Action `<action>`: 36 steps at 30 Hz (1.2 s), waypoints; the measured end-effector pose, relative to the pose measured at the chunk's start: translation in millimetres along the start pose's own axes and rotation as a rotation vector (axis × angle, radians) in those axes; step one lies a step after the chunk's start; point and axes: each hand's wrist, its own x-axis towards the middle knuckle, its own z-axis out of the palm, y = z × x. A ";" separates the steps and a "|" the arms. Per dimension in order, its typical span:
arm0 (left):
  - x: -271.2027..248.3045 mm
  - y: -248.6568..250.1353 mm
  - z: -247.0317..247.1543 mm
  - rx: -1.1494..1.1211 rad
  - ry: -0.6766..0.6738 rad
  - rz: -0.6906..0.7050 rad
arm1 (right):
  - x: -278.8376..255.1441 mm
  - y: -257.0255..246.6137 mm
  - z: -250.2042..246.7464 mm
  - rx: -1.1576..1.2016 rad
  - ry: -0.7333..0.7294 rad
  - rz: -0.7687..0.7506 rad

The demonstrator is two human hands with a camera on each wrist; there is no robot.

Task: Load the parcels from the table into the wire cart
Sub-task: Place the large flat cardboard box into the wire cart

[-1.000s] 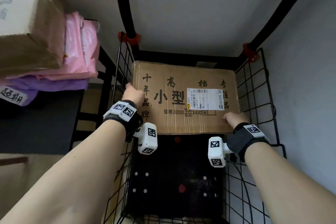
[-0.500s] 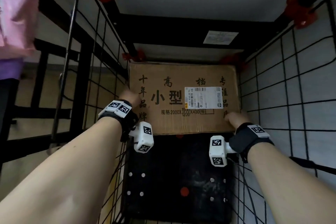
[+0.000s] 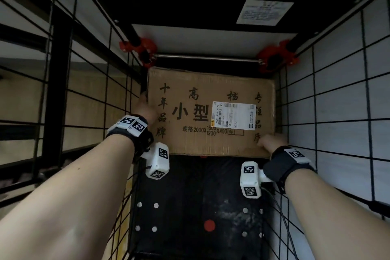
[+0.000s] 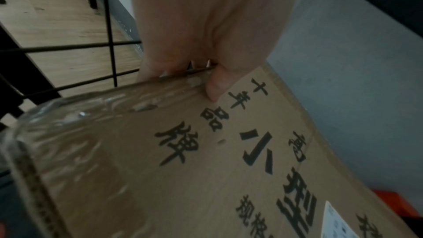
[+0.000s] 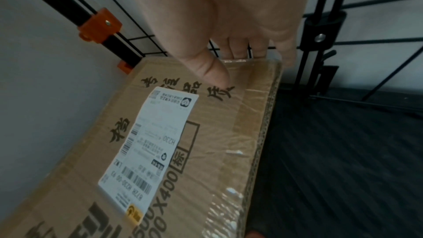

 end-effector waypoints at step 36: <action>-11.3 -6.3 0.7 -0.012 -0.051 -0.047 | 9.9 -0.4 9.1 -0.010 0.068 0.044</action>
